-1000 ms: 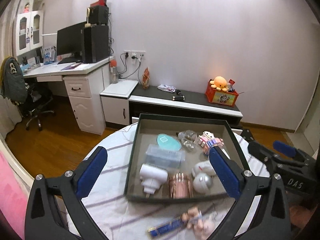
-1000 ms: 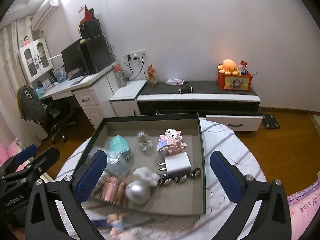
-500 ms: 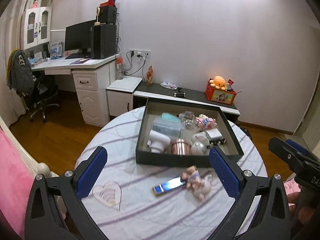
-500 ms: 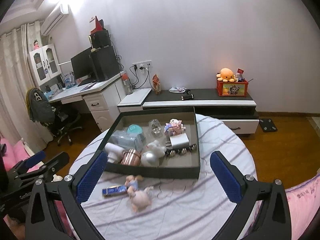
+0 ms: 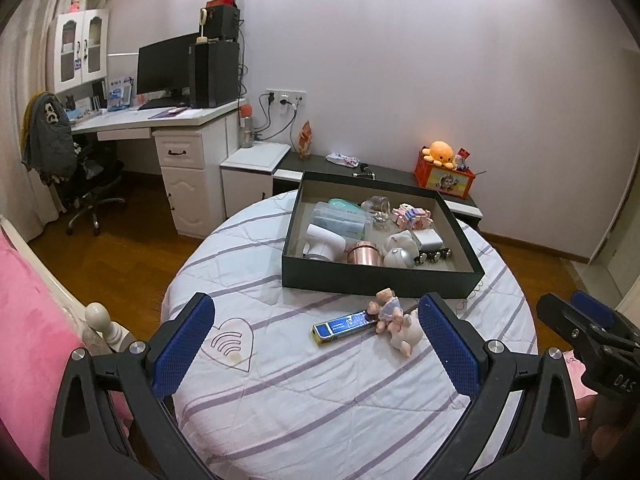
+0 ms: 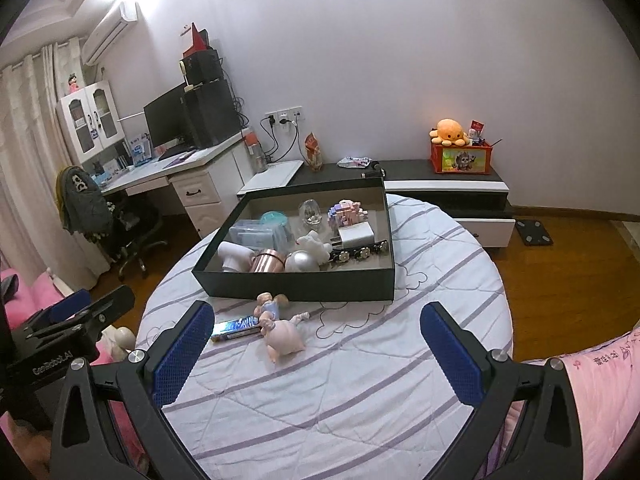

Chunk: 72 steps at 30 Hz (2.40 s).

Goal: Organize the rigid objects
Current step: 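Withdraw both tools toward the blue box and pink doll figure, then grasp the blue box with the left tool while the right tool grasps the pink doll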

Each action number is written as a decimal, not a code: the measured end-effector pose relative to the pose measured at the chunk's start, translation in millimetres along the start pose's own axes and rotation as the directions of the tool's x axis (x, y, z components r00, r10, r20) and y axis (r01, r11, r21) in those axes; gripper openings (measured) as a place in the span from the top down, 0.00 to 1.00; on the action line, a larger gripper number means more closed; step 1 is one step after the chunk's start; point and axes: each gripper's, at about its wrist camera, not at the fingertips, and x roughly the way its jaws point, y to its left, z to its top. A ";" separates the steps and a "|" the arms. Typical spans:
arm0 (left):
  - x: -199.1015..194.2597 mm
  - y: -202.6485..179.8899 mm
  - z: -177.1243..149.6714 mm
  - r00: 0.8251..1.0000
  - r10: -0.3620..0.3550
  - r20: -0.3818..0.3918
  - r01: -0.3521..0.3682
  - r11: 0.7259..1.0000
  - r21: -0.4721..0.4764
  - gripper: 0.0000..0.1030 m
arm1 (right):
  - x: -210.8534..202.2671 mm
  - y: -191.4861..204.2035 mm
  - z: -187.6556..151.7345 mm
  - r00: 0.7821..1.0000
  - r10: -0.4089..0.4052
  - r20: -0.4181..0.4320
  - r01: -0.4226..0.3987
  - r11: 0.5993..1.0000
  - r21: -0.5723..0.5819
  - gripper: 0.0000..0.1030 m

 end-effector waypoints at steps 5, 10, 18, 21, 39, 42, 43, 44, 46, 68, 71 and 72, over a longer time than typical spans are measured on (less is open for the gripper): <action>-8.0 3.4 -4.2 1.000 0.004 0.004 -0.004 1.000 -0.006 0.00 | -7.0 2.8 -2.9 1.000 0.004 0.005 -0.004 1.000 -0.008 0.00; -12.2 5.6 -8.4 1.000 0.004 0.005 -0.004 1.000 -0.011 0.00 | -11.7 5.2 -5.5 1.000 0.006 0.006 -0.006 1.000 -0.015 0.00; -13.6 5.8 -10.6 1.000 0.002 0.003 -0.002 1.000 -0.007 0.00 | -12.2 5.5 -5.7 1.000 0.005 0.006 -0.005 1.000 -0.015 0.00; -13.0 5.4 -10.6 1.000 0.002 0.002 -0.002 1.000 -0.009 0.00 | -12.8 5.4 -6.1 1.000 0.004 0.005 -0.004 1.000 -0.015 0.00; 30.4 7.0 -24.5 0.993 -0.029 -0.116 0.032 0.999 0.022 0.00 | 17.9 4.1 -9.9 0.997 0.005 -0.072 -0.007 1.000 -0.022 0.00; 51.6 7.6 -30.9 0.988 -0.021 -0.155 0.026 0.999 0.028 0.00 | 29.2 4.1 -12.2 0.996 0.009 -0.093 -0.011 1.000 -0.024 0.00; 56.2 7.6 -32.6 0.987 -0.020 -0.162 0.025 0.999 0.029 0.00 | 35.5 4.2 -12.9 0.994 0.010 -0.106 -0.013 1.000 -0.024 0.00; 62.6 7.0 -34.3 0.985 -0.017 -0.172 0.023 0.999 0.032 0.00 | 40.9 4.4 -13.3 0.993 0.013 -0.116 -0.016 1.000 -0.024 0.00; 77.6 6.6 -37.1 0.981 -0.013 -0.191 0.021 0.999 0.044 0.00 | 50.6 5.3 -14.1 0.991 0.019 -0.132 -0.022 0.999 -0.026 0.00; 186.4 -17.7 -43.6 0.935 -0.082 -0.345 0.156 0.969 0.194 0.07 | 167.5 14.9 -29.1 0.931 0.093 -0.352 -0.109 0.994 -0.028 0.21; 187.7 -20.0 -42.3 0.933 -0.086 -0.350 0.167 0.964 0.208 0.10 | 175.3 16.1 -31.3 0.926 0.095 -0.366 -0.116 0.993 -0.034 0.36; 187.0 -21.7 -42.7 0.933 -0.087 -0.350 0.170 0.962 0.214 0.12 | 177.3 16.6 -31.7 0.924 0.103 -0.368 -0.124 0.992 -0.033 0.38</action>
